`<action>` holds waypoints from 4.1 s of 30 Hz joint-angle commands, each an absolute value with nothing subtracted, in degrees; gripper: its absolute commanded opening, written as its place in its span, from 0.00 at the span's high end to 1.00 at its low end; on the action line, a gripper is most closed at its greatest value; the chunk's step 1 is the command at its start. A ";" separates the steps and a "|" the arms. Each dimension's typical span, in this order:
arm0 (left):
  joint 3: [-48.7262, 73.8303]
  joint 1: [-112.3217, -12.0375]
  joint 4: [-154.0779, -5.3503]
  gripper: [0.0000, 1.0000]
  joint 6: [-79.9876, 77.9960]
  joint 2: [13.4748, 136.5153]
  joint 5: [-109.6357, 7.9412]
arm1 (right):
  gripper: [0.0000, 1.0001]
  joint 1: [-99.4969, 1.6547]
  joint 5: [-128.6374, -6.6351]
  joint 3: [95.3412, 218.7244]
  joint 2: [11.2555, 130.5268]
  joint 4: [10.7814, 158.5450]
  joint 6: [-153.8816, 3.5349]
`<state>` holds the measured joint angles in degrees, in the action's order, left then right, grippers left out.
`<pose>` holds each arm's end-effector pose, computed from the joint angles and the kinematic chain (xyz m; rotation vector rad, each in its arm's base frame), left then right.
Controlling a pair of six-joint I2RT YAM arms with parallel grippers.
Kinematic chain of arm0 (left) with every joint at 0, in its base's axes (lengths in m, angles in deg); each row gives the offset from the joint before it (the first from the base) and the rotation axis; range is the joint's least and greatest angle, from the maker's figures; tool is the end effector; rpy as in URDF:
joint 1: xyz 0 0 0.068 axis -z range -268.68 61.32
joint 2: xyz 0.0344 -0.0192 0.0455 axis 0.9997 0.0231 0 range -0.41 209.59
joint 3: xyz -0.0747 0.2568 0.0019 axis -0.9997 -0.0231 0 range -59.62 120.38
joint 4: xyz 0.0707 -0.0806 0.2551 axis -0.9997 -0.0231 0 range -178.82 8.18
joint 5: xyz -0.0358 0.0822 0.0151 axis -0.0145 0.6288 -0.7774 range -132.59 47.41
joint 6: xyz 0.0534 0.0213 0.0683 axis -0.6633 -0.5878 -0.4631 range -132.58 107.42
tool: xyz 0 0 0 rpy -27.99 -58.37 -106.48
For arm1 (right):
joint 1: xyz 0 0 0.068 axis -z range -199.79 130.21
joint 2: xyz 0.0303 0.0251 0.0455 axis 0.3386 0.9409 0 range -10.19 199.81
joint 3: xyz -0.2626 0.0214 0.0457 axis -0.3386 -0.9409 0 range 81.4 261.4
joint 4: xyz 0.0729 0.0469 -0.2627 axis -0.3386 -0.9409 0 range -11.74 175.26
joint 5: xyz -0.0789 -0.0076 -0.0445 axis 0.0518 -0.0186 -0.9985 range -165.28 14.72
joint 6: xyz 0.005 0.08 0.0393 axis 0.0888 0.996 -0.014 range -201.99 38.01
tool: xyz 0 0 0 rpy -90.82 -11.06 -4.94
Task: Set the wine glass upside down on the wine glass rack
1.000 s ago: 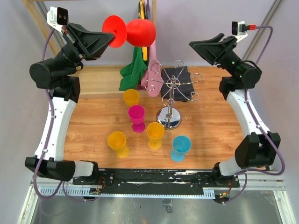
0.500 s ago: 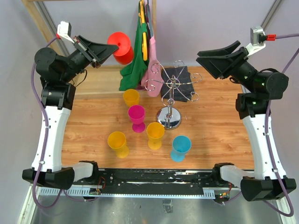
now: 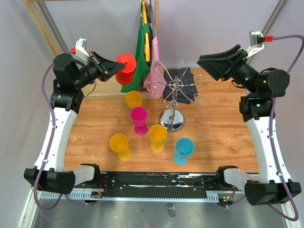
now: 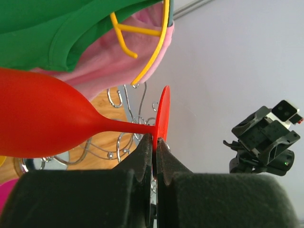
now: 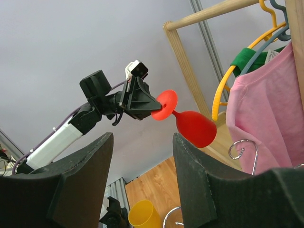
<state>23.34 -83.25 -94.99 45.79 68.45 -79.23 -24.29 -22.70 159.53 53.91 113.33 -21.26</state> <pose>0.2976 -0.0758 0.4786 -0.2371 1.7145 -1.3420 0.2310 0.0816 0.5495 -0.4314 1.1896 1.3787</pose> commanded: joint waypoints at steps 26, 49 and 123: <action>24.50 -71.58 -91.84 1.00 42.21 79.09 -76.34 | 0.46 -23.53 -23.24 156.39 49.34 108.41 -26.87; 29.65 -66.10 -91.62 1.00 42.33 85.70 -77.30 | 0.46 -23.55 -23.84 155.63 47.48 104.08 -29.49; 18.36 -69.58 -75.63 1.00 50.31 83.09 -72.13 | 0.47 -23.57 -24.92 155.43 49.89 104.65 -30.24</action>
